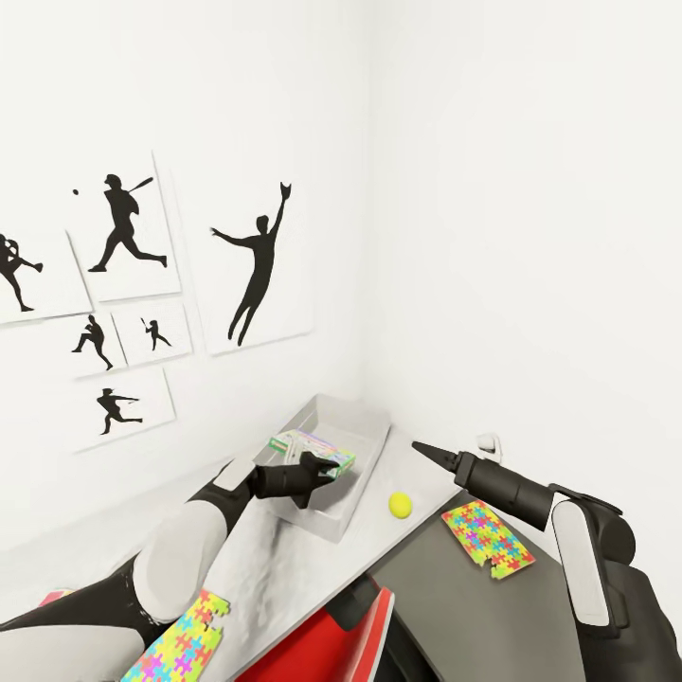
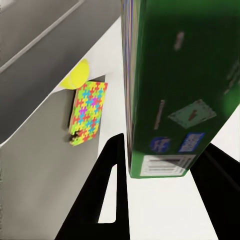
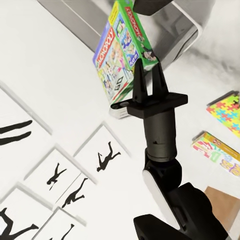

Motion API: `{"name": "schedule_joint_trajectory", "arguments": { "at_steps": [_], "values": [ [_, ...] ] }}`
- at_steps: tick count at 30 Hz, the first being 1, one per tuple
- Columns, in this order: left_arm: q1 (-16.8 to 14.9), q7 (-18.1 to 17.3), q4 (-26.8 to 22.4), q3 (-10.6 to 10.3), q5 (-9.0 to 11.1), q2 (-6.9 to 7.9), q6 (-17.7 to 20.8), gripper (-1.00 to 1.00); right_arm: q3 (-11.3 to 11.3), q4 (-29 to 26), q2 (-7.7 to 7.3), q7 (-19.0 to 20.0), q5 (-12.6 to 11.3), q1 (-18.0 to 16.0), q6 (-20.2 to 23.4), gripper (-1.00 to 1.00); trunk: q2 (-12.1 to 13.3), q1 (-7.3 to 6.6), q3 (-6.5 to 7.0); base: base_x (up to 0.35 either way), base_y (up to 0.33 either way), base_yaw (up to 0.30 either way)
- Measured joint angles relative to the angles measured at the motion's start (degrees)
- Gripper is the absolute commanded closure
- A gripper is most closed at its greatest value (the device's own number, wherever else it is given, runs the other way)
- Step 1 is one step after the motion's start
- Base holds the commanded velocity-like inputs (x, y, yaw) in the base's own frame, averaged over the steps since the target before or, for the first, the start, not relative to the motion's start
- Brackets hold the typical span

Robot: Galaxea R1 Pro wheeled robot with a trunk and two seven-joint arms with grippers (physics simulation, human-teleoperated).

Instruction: Put all the toys in the child's room - the three board games (two on the bed and one on the table), the two jigsaw puzzles on the table, and the tennis ball on the table - inside the toy box on the table in the child's room.

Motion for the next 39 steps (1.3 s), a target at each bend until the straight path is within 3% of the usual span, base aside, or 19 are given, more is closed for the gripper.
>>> {"name": "schedule_joint_trajectory", "arguments": {
  "at_steps": [14,39],
  "values": [
    [-0.12,0.78,0.00,0.00,1.52,0.07,0.04,1.00,0.09,0.00,0.00,0.02,0.00,0.00,0.00,-1.00,0.00,0.00,-0.13,0.000,0.000,-0.022],
    [-0.08,0.93,0.03,0.11,1.60,0.38,-2.18,1.00,0.30,0.05,0.08,-0.02,-0.01,0.04,0.00,-1.00,0.10,-0.01,-1.35,0.000,0.000,-0.018]
  ]
}}
